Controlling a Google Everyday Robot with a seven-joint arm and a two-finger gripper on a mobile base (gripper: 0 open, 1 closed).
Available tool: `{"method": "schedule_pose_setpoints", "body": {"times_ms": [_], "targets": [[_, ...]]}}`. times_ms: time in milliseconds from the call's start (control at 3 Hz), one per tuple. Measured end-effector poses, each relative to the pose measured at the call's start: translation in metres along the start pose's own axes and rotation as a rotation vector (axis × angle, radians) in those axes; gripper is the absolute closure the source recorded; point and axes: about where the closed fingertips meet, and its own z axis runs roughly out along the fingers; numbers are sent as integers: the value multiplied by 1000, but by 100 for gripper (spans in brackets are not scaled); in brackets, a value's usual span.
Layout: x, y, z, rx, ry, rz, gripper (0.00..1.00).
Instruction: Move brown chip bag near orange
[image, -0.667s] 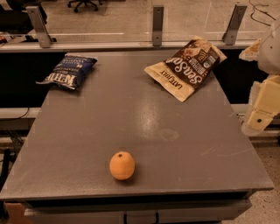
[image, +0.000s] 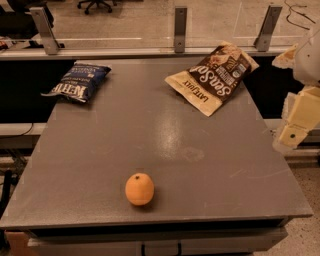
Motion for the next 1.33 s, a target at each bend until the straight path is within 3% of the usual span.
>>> {"method": "schedule_pose_setpoints", "body": {"times_ms": [667,1333], "targets": [[-11,-68,42,92,-88,-8,0],[-22,-141,75,195,-196,35,0]]}}
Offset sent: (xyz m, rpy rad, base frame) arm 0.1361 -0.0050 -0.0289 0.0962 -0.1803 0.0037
